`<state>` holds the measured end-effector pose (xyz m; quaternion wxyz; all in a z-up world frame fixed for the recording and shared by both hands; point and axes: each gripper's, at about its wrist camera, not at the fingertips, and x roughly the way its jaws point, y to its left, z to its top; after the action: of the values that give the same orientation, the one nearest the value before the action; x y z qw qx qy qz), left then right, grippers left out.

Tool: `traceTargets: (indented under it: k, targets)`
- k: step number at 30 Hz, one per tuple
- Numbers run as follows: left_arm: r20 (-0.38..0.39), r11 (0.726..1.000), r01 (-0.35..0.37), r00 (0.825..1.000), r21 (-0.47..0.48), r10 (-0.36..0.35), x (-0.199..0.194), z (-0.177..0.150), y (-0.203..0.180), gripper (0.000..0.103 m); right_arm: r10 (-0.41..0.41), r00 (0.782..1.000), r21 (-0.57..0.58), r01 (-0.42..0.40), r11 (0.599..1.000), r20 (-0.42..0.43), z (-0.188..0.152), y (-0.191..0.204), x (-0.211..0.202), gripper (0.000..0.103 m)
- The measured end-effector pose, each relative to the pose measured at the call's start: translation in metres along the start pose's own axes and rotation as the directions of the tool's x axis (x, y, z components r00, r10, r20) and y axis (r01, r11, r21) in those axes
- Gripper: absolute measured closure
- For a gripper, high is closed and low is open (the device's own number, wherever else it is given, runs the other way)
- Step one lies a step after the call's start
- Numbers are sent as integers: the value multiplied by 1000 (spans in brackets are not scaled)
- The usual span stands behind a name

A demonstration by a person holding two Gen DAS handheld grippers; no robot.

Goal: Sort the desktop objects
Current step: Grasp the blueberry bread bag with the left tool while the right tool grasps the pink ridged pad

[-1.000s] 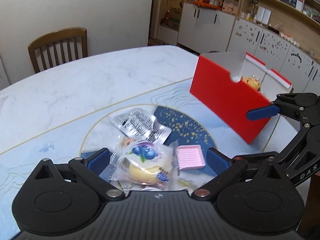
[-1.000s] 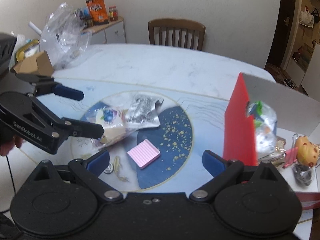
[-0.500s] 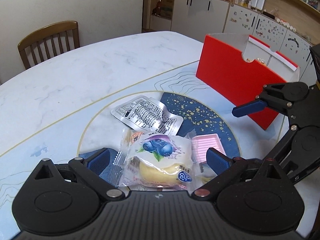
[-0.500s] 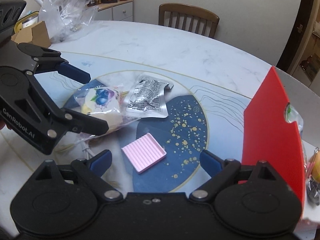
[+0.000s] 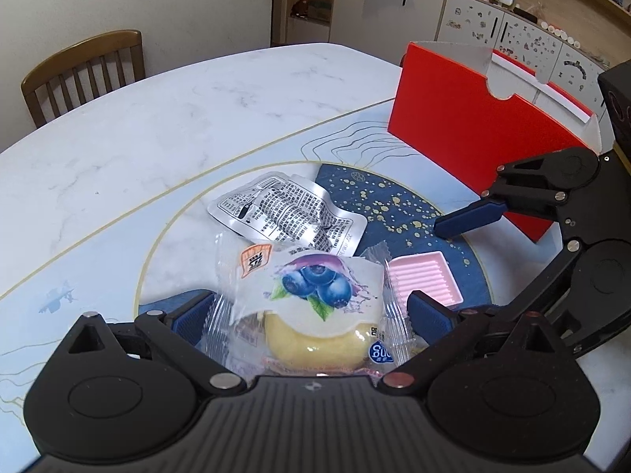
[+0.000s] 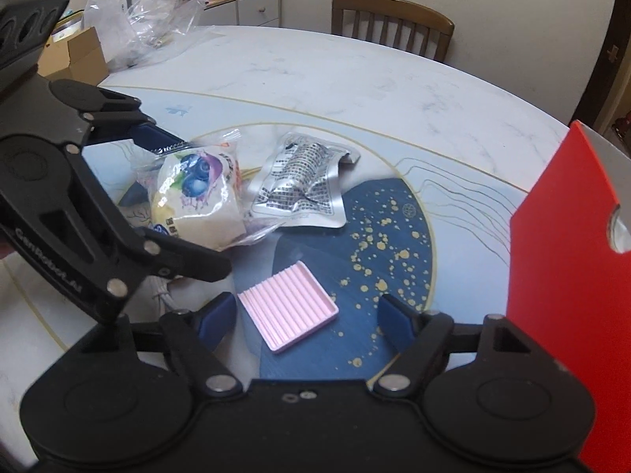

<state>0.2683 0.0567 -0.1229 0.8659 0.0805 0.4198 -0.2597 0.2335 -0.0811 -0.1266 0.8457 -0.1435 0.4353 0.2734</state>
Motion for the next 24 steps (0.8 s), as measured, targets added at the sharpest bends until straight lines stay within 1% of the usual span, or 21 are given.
traceTargets:
  k: [3, 6, 8, 10, 13, 16, 18, 21, 24]
  targets:
    - [-3, 1000, 7, 1000, -10, -7, 1, 0, 2, 0, 13, 1000, 3, -13, 1000, 5, 1, 0, 1, 29]
    - [-9, 1000, 15, 1000, -22, -16, 1, 0, 4, 1, 22, 1000, -2, -22, 1000, 14, 1, 1, 0, 35]
    - [-14, 999, 23, 1000, -34, -24, 1, -1, 6, 1, 25, 1000, -5, -25, 1000, 18, 2, 2, -1, 43]
    - [-18, 999, 33, 999, -41, -33, 0, -1, 7, 2, 26, 999, -7, -26, 1000, 18, 2, 4, -2, 48]
    - [-20, 998, 41, 999, -41, -42, -1, 0, 6, 6, 25, 1000, -3, -25, 1000, 15, 4, 3, -2, 50]
    - [-15, 998, 39, 999, -41, -40, -3, 1, 5, 13, 12, 1000, 2, -12, 1000, 9, 4, 4, -3, 50]
    - [-5, 998, 41, 999, -44, -42, -6, 2, 4, 21, -4, 1000, 0, 4, 1000, 4, 4, 5, -4, 50]
    - [7, 998, 44, 999, -52, -44, -10, 3, 3, 30, -23, 1000, 5, 23, 1000, 5, 3, 4, -8, 50]
    - [5, 998, 31, 1000, -53, -30, -12, 4, 1, 33, -37, 999, 17, 37, 999, 10, 2, 2, -15, 50]
